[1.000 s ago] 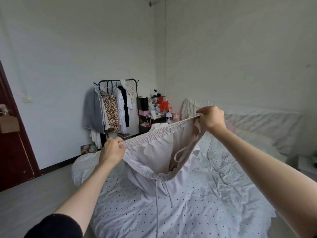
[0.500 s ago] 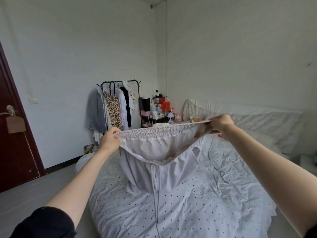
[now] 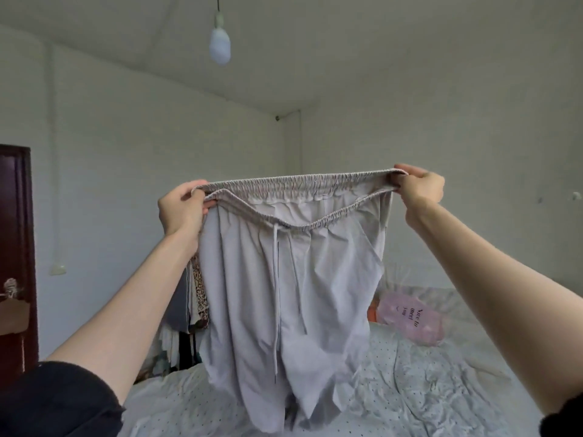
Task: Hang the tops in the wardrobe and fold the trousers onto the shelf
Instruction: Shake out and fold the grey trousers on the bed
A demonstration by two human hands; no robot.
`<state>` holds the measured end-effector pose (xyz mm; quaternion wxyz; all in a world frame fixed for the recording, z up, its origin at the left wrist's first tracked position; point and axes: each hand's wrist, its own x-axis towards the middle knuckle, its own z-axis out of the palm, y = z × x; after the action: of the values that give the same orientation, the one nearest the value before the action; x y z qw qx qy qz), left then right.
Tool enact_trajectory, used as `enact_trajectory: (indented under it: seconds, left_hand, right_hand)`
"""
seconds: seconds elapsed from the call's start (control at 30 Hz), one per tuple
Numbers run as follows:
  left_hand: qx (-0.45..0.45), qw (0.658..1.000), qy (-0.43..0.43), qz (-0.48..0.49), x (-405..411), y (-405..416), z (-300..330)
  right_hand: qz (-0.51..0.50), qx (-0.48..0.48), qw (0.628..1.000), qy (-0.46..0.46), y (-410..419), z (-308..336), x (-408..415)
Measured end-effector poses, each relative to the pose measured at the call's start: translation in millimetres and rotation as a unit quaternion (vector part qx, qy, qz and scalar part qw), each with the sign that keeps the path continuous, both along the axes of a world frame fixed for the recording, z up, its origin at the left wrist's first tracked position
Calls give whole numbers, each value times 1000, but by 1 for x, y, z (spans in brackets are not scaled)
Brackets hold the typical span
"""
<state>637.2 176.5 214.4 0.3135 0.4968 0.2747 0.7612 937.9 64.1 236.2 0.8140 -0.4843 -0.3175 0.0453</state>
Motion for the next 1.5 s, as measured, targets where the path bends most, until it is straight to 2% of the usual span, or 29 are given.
enact_trajectory:
  seconds: [0.27,0.33,0.43,0.63,0.87,1.13,1.33,1.5]
  left_hand:
    - [108,989,-101,29,9,-26,98]
    - [115,987,-106,38,11,-28,105]
    - [84,991,-94,34,15,-22,96]
    - [-102,994,-35,-18,22,19,11]
    - [-282,956,50,-64,18,45,-122]
    - [-378,911,138,-87,14,100,-227]
    - [-442,878,144,-113,15,220,-296]
    - [-497,849,116,-140,26,355,-354]
  right_hand:
    - [-91,133,983,-82,-34,96,-4]
    - [-124,131,979,-99,-37,105,-3]
    - [-150,70,978,-128,-34,101,2]
    - [-140,-85,977,-135,-1,27,16]
    - [-102,-261,954,-107,50,-110,34]
    - [-104,-390,912,-76,128,-203,43]
    - [-103,-473,872,-67,247,-268,46]
    - [-96,-466,879,-32,381,-321,55]
